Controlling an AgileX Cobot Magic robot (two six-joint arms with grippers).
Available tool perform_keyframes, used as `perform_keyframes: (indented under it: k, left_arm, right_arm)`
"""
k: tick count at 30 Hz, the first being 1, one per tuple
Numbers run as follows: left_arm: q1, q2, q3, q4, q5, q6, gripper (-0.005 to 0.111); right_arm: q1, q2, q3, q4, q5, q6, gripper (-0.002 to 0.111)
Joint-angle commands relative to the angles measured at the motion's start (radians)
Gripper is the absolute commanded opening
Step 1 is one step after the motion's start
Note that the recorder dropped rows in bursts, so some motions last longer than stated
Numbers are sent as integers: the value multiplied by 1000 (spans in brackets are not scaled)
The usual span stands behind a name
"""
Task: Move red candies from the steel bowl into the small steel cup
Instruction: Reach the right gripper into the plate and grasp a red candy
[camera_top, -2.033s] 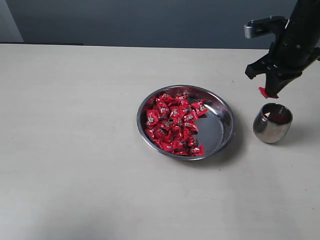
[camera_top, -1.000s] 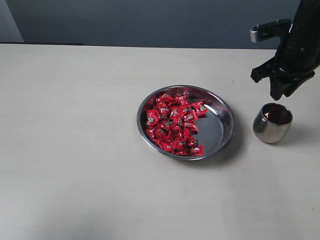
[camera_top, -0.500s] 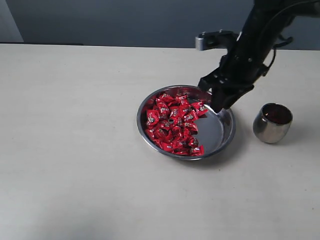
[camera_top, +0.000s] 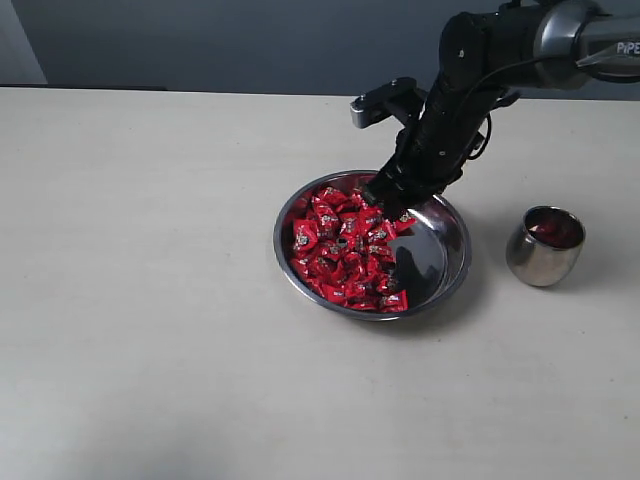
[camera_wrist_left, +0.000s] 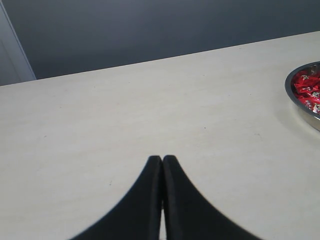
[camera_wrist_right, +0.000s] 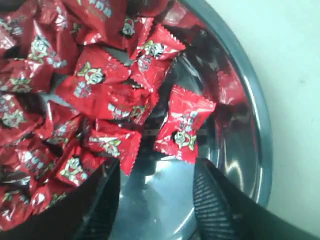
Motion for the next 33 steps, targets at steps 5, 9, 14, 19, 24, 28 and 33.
perform_keyframes:
  k: [5, 9, 14, 19, 24, 28, 33]
  left_arm:
    - [-11, -4, -1, 2, -5, -6, 0]
    - [-11, -4, -1, 2, -5, -6, 0]
    - [-11, -4, -1, 2, -5, -6, 0]
    - [-11, -4, -1, 2, -5, -6, 0]
    - [-11, -4, -1, 2, -5, -6, 0]
    - [-11, -4, -1, 2, -5, -6, 0]
    - [-11, -4, -1, 2, -5, -6, 0]
  right_arm:
    - [-1, 95, -111, -29, -7, 41, 45]
    - [-1, 112, -112, -57, 8, 54, 45]
    - [-1, 139, -112, -60, 14, 62, 45]
    - [-1, 146, -112, -60, 28, 64, 44]
    - [-1, 141, -112, -65, 44, 64, 19]
    - [-1, 131, -112, -66, 65, 64, 2]
    - [-1, 116, -112, -66, 65, 64, 0]
